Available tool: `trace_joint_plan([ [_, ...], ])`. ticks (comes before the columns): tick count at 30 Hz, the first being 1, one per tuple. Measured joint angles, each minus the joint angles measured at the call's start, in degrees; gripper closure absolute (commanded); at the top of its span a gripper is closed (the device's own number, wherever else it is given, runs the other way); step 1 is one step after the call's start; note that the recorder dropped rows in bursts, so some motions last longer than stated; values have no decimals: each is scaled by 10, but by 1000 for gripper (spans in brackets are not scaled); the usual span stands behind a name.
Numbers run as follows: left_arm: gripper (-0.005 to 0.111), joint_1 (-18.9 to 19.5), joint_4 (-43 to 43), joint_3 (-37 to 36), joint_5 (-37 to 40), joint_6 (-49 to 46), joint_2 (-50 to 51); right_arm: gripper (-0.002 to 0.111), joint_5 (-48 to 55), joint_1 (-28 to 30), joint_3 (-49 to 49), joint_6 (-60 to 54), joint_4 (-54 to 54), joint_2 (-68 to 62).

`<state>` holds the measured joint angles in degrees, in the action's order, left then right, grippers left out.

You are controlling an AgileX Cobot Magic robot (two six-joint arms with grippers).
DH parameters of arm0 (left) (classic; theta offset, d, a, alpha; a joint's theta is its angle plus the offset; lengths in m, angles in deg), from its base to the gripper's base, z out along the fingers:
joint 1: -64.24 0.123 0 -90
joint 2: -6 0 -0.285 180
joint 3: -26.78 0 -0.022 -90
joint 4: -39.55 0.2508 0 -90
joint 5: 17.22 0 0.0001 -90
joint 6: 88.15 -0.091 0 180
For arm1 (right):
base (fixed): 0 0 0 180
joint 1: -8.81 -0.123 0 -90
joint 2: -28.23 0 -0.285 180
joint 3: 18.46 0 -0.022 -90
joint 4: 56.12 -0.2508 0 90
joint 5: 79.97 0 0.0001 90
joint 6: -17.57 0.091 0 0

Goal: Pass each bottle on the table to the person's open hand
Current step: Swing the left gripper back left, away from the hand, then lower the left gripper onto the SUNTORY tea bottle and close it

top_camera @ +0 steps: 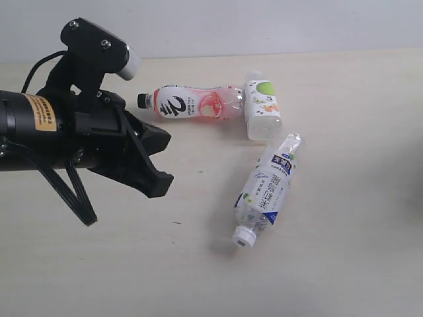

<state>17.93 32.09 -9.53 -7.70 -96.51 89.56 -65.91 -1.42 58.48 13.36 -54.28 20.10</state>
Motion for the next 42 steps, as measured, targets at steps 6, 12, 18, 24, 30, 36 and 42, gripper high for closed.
trace_joint_plan([
  [6,107,0,0,0,0,0,0,108,0,0,0,0,0,0],
  [12,107,0,0,0,0,0,0,108,0,0,0,0,0,0],
  [18,107,0,0,0,0,0,0,108,0,0,0,0,0,0],
  [24,107,0,-8,0,0,8,0,108,0,0,0,0,0,0],
  [30,107,0,-34,58,53,38,2,108,0,0,0,0,0,0],
  [36,107,-5,-45,264,271,49,120,108,0,0,0,0,0,0],
  [42,107,-54,-20,381,375,56,239,108,0,0,0,0,0,0],
])
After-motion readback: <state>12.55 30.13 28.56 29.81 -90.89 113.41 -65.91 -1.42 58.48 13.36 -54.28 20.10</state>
